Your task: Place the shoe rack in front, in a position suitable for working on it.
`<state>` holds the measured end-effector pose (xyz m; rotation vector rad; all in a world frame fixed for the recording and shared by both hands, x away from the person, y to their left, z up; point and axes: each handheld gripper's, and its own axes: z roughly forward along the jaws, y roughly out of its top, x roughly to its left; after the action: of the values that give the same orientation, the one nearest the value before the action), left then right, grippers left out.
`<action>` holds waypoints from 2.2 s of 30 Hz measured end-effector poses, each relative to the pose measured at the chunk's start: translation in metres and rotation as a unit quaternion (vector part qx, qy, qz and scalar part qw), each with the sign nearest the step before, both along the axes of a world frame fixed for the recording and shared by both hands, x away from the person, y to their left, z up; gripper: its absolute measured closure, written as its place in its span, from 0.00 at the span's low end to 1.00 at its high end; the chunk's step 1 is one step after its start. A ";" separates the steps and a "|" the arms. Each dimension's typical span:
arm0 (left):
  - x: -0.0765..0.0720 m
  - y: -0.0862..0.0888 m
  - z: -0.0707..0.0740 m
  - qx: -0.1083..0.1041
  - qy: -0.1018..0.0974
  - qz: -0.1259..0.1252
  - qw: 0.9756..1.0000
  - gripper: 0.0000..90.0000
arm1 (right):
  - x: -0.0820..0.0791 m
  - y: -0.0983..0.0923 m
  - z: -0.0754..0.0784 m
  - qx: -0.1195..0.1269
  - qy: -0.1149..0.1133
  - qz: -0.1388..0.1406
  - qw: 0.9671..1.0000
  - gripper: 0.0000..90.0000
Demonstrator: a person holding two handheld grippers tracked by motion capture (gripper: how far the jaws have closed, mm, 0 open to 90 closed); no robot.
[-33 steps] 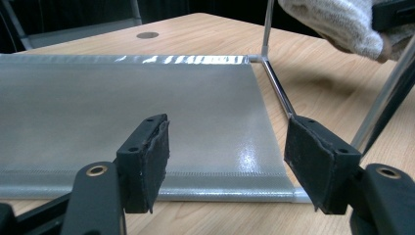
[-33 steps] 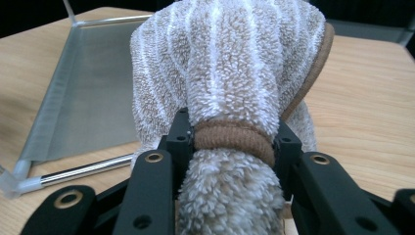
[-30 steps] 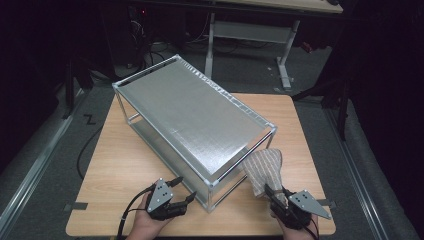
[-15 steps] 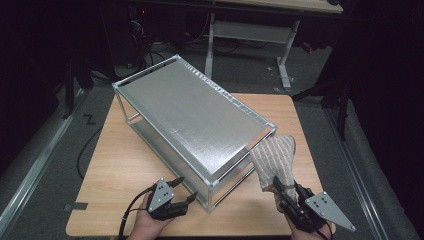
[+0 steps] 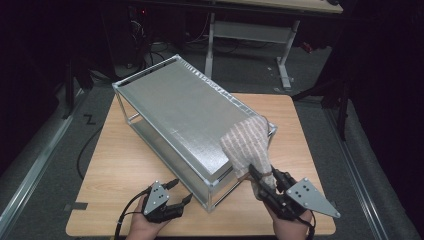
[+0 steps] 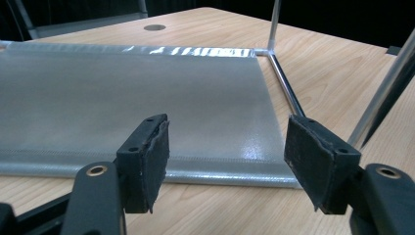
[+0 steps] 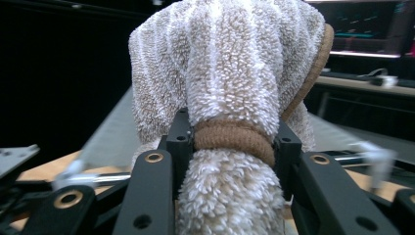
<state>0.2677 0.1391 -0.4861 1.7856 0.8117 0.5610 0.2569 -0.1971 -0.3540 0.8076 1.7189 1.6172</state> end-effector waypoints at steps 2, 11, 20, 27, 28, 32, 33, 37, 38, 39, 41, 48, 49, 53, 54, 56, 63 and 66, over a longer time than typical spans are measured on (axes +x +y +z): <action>0.000 0.002 0.000 -0.001 0.000 0.004 1.000 0.37 | -0.002 0.008 -0.005 -0.016 0.007 0.016 1.000 0.70; -0.002 0.005 0.002 -0.001 -0.004 0.008 1.000 0.37 | -0.009 0.025 -0.028 -0.050 0.034 0.058 0.997 0.70; -0.004 0.008 0.002 -0.003 -0.006 0.011 1.000 0.37 | 0.005 0.013 -0.032 -0.048 0.046 0.027 0.997 0.70; -0.010 0.017 0.003 0.004 -0.008 0.025 1.000 0.37 | 0.032 -0.014 -0.034 -0.025 0.065 -0.018 0.997 0.70; -0.011 0.018 0.003 0.004 -0.007 0.029 1.000 0.37 | 0.035 -0.017 -0.035 -0.023 0.066 -0.021 0.997 0.70; -0.014 0.023 0.002 0.003 -0.007 0.037 0.999 0.37 | 0.049 -0.033 -0.037 -0.017 0.070 -0.050 0.996 0.70; -0.015 0.025 0.002 0.003 -0.007 0.039 0.999 0.37 | 0.051 -0.035 -0.037 -0.017 0.071 -0.055 0.996 0.70; -0.017 0.028 0.002 0.003 -0.006 0.045 0.999 0.37 | 0.060 -0.048 -0.038 -0.015 0.073 -0.082 0.994 0.70; -0.017 0.030 0.002 0.004 -0.006 0.047 0.999 0.37 | 0.062 -0.051 -0.038 -0.012 0.074 -0.089 0.993 0.70; -0.018 0.031 0.002 0.003 -0.006 0.049 0.999 0.37 | 0.065 -0.055 -0.039 -0.011 0.076 -0.097 0.992 0.70; -0.018 0.032 0.002 0.002 -0.006 0.051 0.999 0.37 | 0.068 -0.061 -0.040 -0.004 0.082 -0.105 0.991 0.70; -0.018 0.032 0.002 0.002 -0.008 0.051 0.999 0.37 | 0.071 -0.064 -0.041 -0.002 0.086 -0.108 0.990 0.70; -0.018 0.032 0.002 0.004 -0.007 0.050 0.999 0.37 | 0.070 -0.062 -0.041 -0.003 0.085 -0.104 0.991 0.70; -0.016 0.029 0.003 0.002 -0.008 0.045 0.999 0.37 | 0.063 -0.055 -0.041 -0.009 0.082 -0.090 0.993 0.70; -0.015 0.028 0.003 0.001 -0.008 0.043 0.999 0.37 | 0.062 -0.053 -0.041 -0.010 0.082 -0.086 0.993 0.70; -0.013 0.026 0.003 0.001 -0.008 0.038 0.999 0.37 | 0.057 -0.049 -0.041 -0.011 0.082 -0.079 0.993 0.70; -0.005 0.014 0.004 0.001 -0.009 0.014 1.000 0.37 | 0.035 -0.036 -0.039 -0.023 0.080 -0.053 0.995 0.70; -0.002 0.007 0.004 0.001 -0.009 0.003 1.000 0.37 | 0.025 -0.027 -0.038 -0.031 0.078 -0.035 0.996 0.70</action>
<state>0.2660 0.1466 -0.4823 1.7779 0.8053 0.5806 0.2818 -0.2239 -0.3922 0.9740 1.8190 1.4800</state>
